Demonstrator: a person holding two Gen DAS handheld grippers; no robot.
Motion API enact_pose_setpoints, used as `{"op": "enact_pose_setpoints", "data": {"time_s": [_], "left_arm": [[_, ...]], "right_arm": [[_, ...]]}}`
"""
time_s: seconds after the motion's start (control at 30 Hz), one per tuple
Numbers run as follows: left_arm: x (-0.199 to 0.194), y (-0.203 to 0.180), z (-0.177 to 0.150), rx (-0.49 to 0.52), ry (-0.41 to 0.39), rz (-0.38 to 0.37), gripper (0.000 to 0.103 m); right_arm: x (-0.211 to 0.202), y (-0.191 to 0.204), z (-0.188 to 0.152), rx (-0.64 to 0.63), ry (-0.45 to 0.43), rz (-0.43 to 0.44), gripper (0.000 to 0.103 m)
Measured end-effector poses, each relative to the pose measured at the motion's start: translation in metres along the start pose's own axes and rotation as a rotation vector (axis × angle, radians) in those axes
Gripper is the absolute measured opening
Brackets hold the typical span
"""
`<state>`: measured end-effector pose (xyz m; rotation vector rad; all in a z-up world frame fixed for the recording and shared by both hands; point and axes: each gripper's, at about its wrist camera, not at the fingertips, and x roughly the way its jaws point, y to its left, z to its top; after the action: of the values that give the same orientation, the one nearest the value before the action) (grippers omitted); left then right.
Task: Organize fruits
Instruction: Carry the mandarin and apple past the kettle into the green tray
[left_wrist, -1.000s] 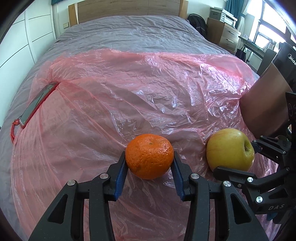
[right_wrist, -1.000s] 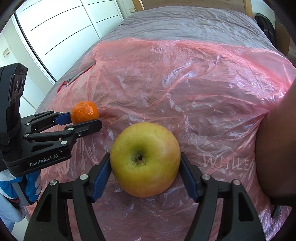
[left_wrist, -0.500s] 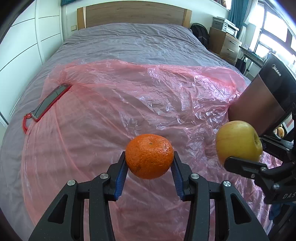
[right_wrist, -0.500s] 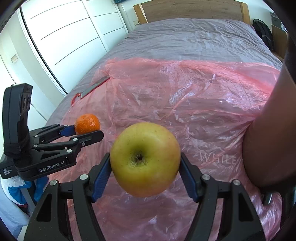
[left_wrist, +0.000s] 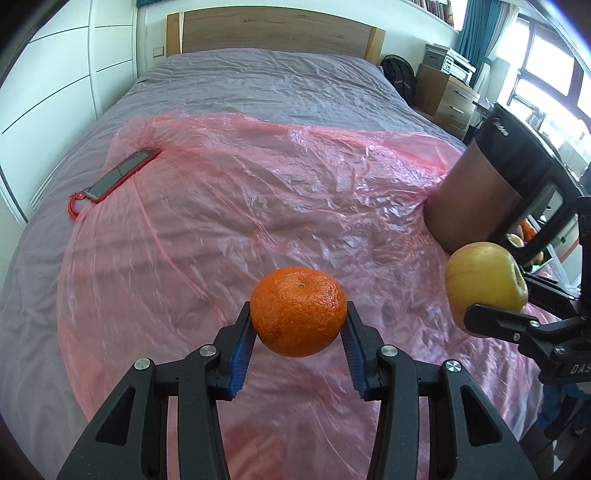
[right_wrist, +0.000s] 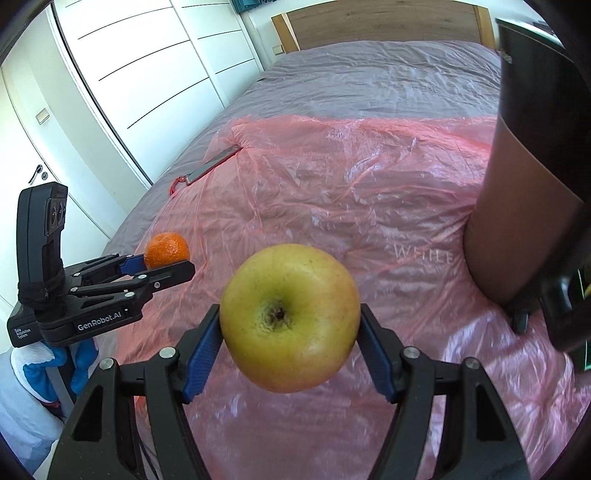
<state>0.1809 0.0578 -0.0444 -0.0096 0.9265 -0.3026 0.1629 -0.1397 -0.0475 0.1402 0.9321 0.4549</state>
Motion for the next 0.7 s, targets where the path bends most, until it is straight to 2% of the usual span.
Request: {"op": "enact_pose_setpoints", "data": {"time_s": [0.33,0.7], "left_arm": [[-0.035,-0.031,-0.04,0.01,0.008,-0.042,0.04],[-0.056,-0.072,-0.065,0.036,0.021,-0.09,0.04]], "right_arm": [[-0.037,0.004,-0.036,0.012,0.003,0.001,0.103],[-0.083,-0.019,-0.068,0.055,-0.028,-0.023,0.103]]}}
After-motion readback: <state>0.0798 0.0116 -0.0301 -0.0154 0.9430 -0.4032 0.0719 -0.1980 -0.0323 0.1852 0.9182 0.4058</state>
